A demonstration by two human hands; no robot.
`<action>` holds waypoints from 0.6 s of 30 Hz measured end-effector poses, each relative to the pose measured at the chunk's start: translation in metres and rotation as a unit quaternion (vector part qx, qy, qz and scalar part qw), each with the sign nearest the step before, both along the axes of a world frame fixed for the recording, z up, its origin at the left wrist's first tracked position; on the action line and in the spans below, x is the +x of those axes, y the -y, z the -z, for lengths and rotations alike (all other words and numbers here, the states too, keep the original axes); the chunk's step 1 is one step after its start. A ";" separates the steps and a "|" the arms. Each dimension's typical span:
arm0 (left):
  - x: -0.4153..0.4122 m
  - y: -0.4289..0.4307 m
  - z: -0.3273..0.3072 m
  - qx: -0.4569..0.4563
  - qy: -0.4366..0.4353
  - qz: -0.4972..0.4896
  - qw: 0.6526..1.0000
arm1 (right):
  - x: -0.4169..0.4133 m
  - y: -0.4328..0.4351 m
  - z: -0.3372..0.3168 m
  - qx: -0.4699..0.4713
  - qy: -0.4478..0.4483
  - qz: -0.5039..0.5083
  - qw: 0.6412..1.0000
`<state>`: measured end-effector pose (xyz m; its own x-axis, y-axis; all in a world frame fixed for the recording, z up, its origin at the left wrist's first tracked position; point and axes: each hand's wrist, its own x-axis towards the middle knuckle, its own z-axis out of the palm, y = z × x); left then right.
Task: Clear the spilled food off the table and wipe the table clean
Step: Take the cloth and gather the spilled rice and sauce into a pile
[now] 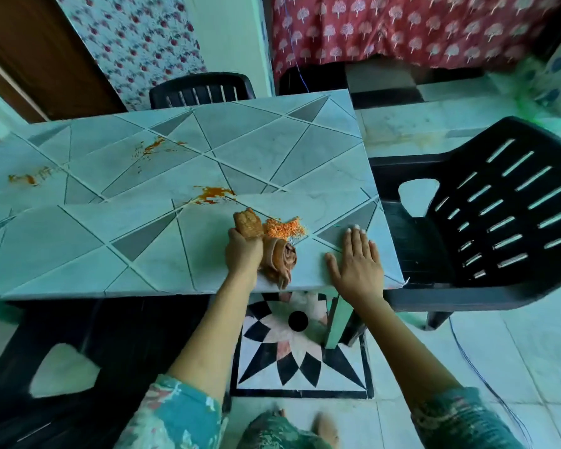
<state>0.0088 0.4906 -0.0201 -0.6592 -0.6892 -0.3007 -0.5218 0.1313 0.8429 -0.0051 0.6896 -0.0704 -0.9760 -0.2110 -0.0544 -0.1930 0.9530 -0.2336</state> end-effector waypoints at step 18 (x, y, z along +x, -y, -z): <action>0.021 -0.066 -0.031 0.380 -0.104 -0.208 0.895 | 0.009 -0.013 -0.001 0.008 0.010 -0.017 1.000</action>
